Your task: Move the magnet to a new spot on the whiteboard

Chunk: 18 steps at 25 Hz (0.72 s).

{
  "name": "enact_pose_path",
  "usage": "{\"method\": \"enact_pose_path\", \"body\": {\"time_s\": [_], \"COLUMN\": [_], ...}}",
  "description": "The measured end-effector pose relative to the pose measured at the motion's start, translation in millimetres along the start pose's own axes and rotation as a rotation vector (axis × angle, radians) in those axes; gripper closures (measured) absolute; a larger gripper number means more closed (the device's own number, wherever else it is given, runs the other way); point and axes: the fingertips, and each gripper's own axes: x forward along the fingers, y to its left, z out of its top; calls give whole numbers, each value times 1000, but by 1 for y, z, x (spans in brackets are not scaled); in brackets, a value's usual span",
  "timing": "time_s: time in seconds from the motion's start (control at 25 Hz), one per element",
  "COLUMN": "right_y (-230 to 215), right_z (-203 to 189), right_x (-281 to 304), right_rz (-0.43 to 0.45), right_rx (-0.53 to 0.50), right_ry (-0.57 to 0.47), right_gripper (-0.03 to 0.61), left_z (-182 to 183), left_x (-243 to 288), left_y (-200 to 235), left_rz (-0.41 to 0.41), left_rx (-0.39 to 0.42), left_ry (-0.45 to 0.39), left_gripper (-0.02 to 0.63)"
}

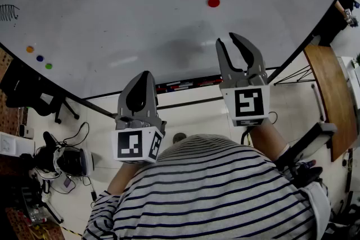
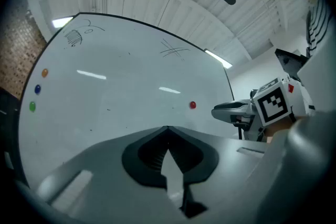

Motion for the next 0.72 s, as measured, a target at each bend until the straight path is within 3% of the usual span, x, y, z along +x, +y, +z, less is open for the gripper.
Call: {"method": "enact_pose_path", "body": {"time_s": [0.28, 0.56, 0.72], "right_y": [-24, -34, -28], "right_z": [33, 53, 30], "right_x": [47, 49, 73], "right_rz": [-86, -133, -134], "right_rx": [-61, -74, -61], "right_ry": [-4, -19, -11], "right_gripper": [430, 430, 428], "left_z": [26, 41, 17], "left_x": [9, 3, 21], "left_y": [28, 37, 57], "left_rz": [10, 18, 29], "left_rx": [-10, -10, -19], "left_ry": [-21, -33, -15], "left_gripper": [597, 597, 597]}}
